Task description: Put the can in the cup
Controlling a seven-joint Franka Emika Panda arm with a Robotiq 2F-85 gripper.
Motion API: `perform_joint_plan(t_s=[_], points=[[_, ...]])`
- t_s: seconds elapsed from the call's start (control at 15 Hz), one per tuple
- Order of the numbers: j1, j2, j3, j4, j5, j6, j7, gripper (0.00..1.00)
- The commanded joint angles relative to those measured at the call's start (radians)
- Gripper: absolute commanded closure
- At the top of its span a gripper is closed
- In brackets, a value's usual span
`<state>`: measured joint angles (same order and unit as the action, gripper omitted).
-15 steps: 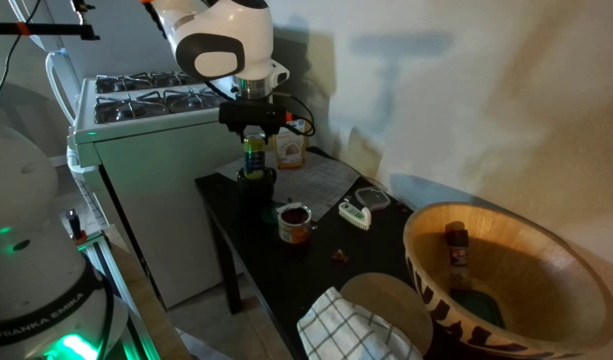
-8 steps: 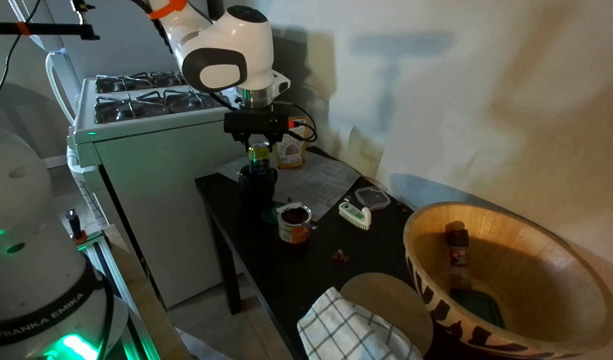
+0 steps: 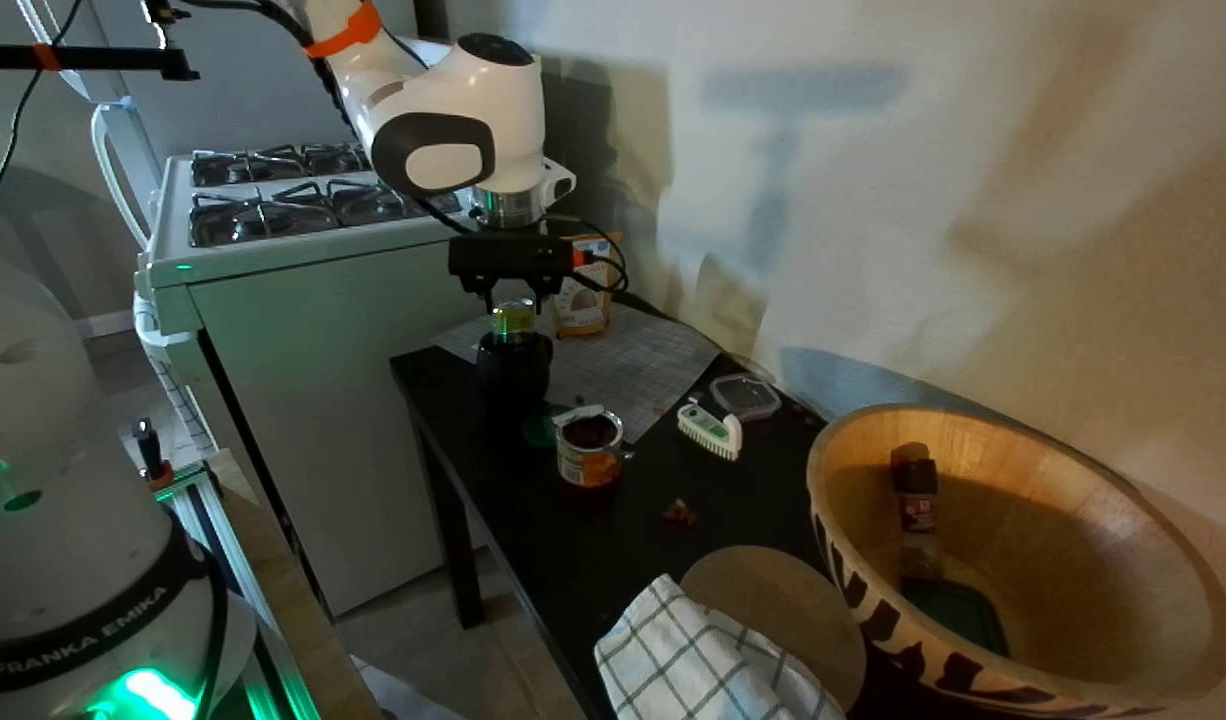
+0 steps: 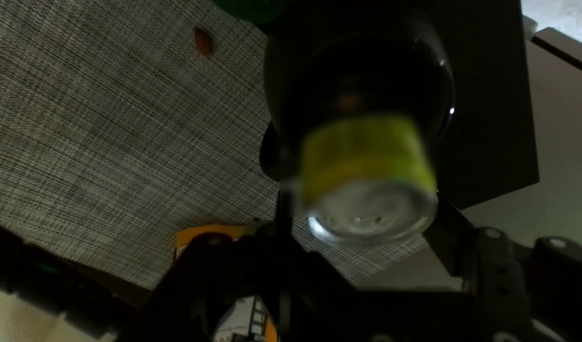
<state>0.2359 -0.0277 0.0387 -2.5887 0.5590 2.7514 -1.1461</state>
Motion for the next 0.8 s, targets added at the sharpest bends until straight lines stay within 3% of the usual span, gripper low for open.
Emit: perform_joint_plan(t_s=[0.0, 0.33, 0.6, 0.67, 0.73], points=[[-0.031, -0.007, 0.040, 0.003, -0.053, -0.007, 0.061, 0.00], [-0.033, -0.081, 0.054, -0.022, -0.068, 0.001, 0.058, 0.00], [0.008, -0.279, 0.031, -0.136, -0.038, 0.143, -0.005, 0.00], [-0.014, -0.145, 0.042, -0.039, -0.054, 0.098, 0.020, 0.00], [-0.011, -0.188, 0.041, -0.062, -0.053, 0.117, 0.017, 0.00]])
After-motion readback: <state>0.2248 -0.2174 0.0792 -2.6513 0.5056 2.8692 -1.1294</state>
